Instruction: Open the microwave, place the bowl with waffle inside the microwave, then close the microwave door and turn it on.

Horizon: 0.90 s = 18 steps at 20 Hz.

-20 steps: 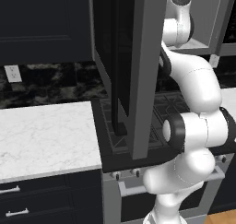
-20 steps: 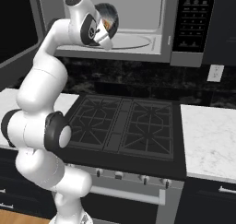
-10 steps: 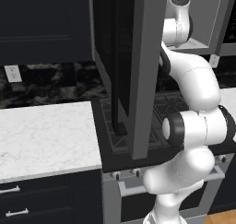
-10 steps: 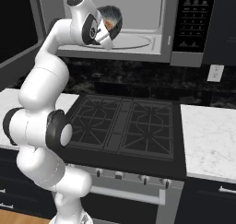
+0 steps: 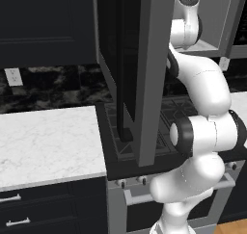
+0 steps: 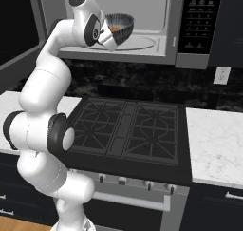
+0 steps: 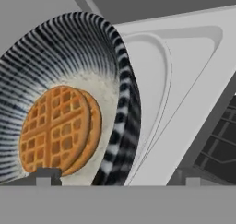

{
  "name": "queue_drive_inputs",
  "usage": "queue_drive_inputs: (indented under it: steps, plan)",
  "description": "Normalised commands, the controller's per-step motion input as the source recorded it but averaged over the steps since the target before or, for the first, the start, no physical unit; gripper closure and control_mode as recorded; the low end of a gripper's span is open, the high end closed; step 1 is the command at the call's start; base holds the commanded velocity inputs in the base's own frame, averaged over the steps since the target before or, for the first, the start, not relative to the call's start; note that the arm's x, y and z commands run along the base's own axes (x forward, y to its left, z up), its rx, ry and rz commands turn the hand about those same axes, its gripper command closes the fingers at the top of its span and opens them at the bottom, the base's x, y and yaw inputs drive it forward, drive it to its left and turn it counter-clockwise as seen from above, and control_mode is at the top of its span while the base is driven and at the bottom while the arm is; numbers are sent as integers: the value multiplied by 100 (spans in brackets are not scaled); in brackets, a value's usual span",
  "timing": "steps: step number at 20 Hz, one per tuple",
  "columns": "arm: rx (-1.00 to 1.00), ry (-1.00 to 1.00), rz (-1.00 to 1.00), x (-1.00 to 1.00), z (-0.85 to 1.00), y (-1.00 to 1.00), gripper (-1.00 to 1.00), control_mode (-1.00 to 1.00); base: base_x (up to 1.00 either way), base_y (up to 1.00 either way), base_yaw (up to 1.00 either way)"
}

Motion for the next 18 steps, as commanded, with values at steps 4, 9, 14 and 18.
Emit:
queue_drive_inputs:
  steps: [4,9,14,18]
  plan:
    - [0,-10,4,7,0,0,-100,-100,0,0,0]
    - [3,-27,3,-1,0,-14,-100,-100,0,0,0]
    - [2,-24,1,-57,2,-32,-100,-100,0,0,0]
    - [0,-16,3,-76,46,-11,-100,-100,0,0,0]
